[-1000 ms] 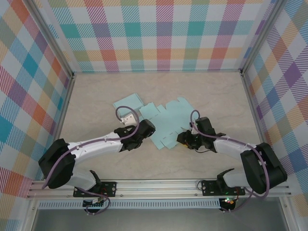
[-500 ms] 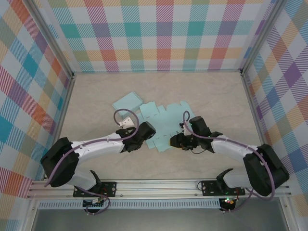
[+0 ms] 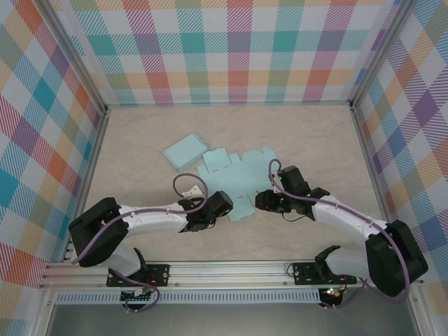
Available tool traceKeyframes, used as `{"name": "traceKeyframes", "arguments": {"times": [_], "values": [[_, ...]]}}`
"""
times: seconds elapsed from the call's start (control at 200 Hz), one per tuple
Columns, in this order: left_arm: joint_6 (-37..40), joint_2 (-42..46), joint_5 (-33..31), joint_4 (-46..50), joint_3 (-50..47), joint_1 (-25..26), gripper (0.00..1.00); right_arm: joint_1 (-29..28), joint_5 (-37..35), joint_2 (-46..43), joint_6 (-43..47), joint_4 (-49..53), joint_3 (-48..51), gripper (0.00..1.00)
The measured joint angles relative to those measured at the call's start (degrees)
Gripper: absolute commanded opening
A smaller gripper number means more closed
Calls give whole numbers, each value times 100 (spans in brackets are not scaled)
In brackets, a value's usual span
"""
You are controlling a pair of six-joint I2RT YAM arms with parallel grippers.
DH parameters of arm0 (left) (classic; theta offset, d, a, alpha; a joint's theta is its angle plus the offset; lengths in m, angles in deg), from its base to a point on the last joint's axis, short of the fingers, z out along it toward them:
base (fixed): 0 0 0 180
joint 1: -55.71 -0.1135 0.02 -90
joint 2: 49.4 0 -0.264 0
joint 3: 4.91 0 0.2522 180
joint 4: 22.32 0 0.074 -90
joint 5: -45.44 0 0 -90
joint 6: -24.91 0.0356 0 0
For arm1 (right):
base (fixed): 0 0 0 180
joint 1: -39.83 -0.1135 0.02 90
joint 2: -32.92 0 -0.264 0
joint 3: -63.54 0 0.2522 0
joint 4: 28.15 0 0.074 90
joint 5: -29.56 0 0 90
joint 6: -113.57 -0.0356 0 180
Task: Fold the paper box
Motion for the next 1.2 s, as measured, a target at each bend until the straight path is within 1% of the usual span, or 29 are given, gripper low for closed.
{"name": "traceKeyframes", "arguments": {"times": [0.175, 0.39, 0.57, 0.7, 0.835, 0.98, 1.065, 1.2], "values": [[-240, -201, 136, -203, -4, 46, 72, 0, -227, 651, 129, 59, -420, 39], [-413, -330, 284, -442, -4, 87, 73, 0, -404, 1174, 291, -109, -892, 38], [-525, -374, 264, -466, -4, 107, 74, 0, -535, 1897, 474, -208, -1263, 37], [-549, -378, 223, -575, -72, 125, 74, 0, -544, 2208, 533, -245, -1335, 37], [-557, -378, 142, -739, -170, 155, 70, 0, -501, 2365, 529, -247, -1338, 36], [-551, -363, 74, -793, -247, 179, 60, 2, -424, 2413, 481, -284, -1338, 36], [-535, -326, 15, -916, -356, 210, 58, 2, -350, 2428, 396, -302, -1338, 35], [-485, -236, -52, -1110, -522, 229, 52, 0, -280, 2428, 313, -315, -1335, 36]]}}
